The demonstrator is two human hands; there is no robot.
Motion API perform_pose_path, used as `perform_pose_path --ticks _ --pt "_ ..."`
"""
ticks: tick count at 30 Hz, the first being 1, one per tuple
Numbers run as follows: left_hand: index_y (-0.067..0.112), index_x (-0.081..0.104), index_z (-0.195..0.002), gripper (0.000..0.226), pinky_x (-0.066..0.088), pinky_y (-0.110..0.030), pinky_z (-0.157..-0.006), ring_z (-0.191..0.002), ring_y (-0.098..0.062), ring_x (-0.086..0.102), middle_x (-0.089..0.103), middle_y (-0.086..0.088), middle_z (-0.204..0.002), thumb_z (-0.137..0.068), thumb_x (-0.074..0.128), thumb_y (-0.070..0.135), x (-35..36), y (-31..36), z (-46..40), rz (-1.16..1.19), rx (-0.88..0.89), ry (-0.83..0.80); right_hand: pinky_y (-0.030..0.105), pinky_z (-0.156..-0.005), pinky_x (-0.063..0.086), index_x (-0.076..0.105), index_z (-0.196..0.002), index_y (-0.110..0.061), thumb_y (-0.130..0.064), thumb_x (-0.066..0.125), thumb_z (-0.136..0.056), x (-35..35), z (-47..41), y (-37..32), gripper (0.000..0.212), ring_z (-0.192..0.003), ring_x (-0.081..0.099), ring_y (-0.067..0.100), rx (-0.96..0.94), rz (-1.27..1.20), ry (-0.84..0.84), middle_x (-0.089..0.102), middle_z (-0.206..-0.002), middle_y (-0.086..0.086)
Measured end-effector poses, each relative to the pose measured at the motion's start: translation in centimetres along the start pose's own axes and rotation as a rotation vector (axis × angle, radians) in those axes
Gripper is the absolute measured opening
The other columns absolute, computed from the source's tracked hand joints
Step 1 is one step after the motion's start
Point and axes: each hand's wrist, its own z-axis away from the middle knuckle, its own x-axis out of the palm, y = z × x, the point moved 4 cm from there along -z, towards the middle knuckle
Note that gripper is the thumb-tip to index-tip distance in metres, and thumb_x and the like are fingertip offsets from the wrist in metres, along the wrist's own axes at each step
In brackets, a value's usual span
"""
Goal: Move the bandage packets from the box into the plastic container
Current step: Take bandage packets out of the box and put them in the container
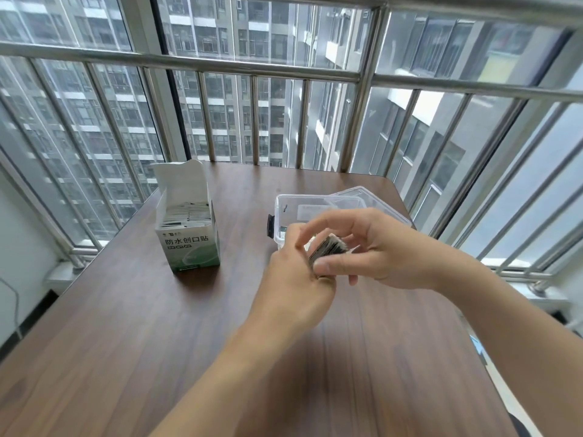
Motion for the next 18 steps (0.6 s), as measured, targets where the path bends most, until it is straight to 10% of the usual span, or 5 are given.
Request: perform_pose_path --ticks 6,18 --pt "0.033 0.047 -0.104 0.037 0.047 -0.030 -0.047 -0.058 -0.011 0.063 0.067 0.012 -0.070 -0.077 0.061 0.012 -0.1 0.3 0.3 0.088 -0.101 0.097 0.017 -0.052 0.042 0.071 -0.091 -0.004 -0.006 0.059 -0.098 0.8 -1.0 1.0 0.015 -0.051 0.051 0.003 -0.001 0.017 0.226 0.064 -0.066 0.008" --pt "0.014 0.048 -0.120 0.044 0.039 -0.024 -0.039 -0.053 -0.019 0.053 0.069 0.003 -0.084 -0.084 0.065 -0.005 0.5 -0.5 0.1 0.527 -0.221 -0.222 0.040 -0.061 0.050 0.069 -0.107 -0.006 -0.011 0.072 -0.090 -1.8 -2.5 1.2 0.018 -0.068 0.062 0.019 0.007 -0.019 -0.195 0.071 -0.083 0.016"
